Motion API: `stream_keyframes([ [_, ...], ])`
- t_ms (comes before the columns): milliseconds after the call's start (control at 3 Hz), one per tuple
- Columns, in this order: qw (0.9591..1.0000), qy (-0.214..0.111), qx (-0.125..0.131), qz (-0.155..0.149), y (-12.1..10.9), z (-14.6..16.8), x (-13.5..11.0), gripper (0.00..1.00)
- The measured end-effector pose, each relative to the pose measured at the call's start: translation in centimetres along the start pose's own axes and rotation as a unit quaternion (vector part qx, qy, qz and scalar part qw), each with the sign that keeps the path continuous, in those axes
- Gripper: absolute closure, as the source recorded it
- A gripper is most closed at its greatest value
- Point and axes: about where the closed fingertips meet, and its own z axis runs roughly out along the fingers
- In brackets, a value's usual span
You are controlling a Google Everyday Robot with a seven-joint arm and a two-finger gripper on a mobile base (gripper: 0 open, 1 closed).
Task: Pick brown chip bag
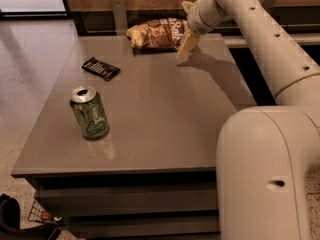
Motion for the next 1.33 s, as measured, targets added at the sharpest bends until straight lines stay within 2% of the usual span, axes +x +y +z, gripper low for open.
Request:
stream_keyframes([
  [333, 1.0, 0.002, -0.004, -0.002, -0.6, 0.9, -0.3, 0.0],
  [667, 0.9994, 0.033, 0.01, -0.004, -1.8, 1.1, -0.8, 0.0],
  [1000, 0.9979, 0.053, 0.036, 0.011, -1.1, 3.1, -1.5, 0.0],
  [1333, 0.9974, 0.038, 0.057, 0.022, 0.2, 5.5, -1.9, 0.0],
])
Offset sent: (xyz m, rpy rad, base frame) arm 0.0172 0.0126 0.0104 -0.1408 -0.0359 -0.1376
